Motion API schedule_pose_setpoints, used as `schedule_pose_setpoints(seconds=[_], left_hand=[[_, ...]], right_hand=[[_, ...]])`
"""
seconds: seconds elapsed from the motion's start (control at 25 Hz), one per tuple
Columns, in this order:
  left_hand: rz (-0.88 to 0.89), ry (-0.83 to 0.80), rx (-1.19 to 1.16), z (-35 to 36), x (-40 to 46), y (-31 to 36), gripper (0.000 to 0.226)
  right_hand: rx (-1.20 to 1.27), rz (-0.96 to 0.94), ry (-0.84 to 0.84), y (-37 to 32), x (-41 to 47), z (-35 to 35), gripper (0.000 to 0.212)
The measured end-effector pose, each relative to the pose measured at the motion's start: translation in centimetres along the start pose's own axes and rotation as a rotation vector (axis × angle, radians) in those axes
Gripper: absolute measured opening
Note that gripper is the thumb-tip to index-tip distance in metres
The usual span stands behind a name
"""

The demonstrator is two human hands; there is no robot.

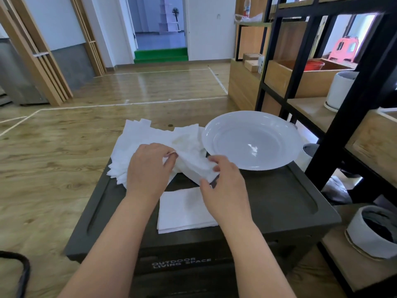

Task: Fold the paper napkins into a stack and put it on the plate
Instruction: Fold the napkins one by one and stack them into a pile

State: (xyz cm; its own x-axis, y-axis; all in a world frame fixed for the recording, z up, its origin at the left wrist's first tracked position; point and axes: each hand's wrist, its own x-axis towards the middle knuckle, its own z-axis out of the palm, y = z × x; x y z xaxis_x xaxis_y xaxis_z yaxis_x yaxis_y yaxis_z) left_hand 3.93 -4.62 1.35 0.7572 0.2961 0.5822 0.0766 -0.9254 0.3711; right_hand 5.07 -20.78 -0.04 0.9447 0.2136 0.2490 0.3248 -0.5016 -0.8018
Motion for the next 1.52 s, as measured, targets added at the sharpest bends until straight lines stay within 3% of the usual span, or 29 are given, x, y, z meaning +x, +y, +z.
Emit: schedule_pose_setpoints(seconds=[0.08, 0.12, 0.24, 0.28, 0.44, 0.56, 0.68, 0.8, 1.32, 1.44, 1.52], left_hand=[[-0.072, -0.030, -0.220, -2.6, -1.6, 0.8, 0.014], [-0.115, -0.063, -0.320, -3.6, -2.4, 1.2, 0.017], [-0.246, -0.120, -0.630, -5.0, -4.3, 1.6, 0.030], [-0.308, -0.110, -0.721, -5.0, -4.8, 1.7, 0.033], [-0.518, -0.098, -0.832, -3.9, -6.0, 1.5, 0.029], [-0.533, -0.152, -0.721, -2.8, -6.3, 0.8, 0.043], [-0.553, -0.181, -0.558, -2.1, -6.4, 0.0, 0.039], [-0.571, -0.202, -0.355, -1.7, -6.4, -0.6, 0.027], [-0.552, -0.290, -0.111, -1.1, -6.6, -0.6, 0.017], [-0.511, -0.197, -0.061, -1.4, -6.3, -0.5, 0.025], [-0.463, -0.179, -0.081, -1.3, -6.1, -0.3, 0.021]], right_hand=[[0.181, 0.017, 0.024, -0.5, 0.0, -0.7, 0.065], [0.258, 0.012, -0.002, -0.8, 0.0, -1.0, 0.061], [0.481, 0.018, -0.164, -1.0, -0.2, -2.0, 0.017], [0.567, 0.027, -0.231, -1.2, -0.4, -2.4, 0.013], [0.665, 0.101, -0.431, -1.2, -0.8, -2.5, 0.025], [0.546, 0.223, -0.317, -1.2, -0.8, -1.7, 0.004], [0.131, 0.177, -0.178, -0.6, -0.6, -0.7, 0.030], [-0.170, 0.093, -0.088, -0.3, -0.7, 0.0, 0.037], [-0.336, 0.166, -0.088, 1.2, -0.1, 1.2, 0.016], [-0.380, 0.174, -0.049, 0.8, -0.4, 1.0, 0.012], [-0.367, 0.079, 0.020, 0.2, -0.7, 1.0, 0.018]])
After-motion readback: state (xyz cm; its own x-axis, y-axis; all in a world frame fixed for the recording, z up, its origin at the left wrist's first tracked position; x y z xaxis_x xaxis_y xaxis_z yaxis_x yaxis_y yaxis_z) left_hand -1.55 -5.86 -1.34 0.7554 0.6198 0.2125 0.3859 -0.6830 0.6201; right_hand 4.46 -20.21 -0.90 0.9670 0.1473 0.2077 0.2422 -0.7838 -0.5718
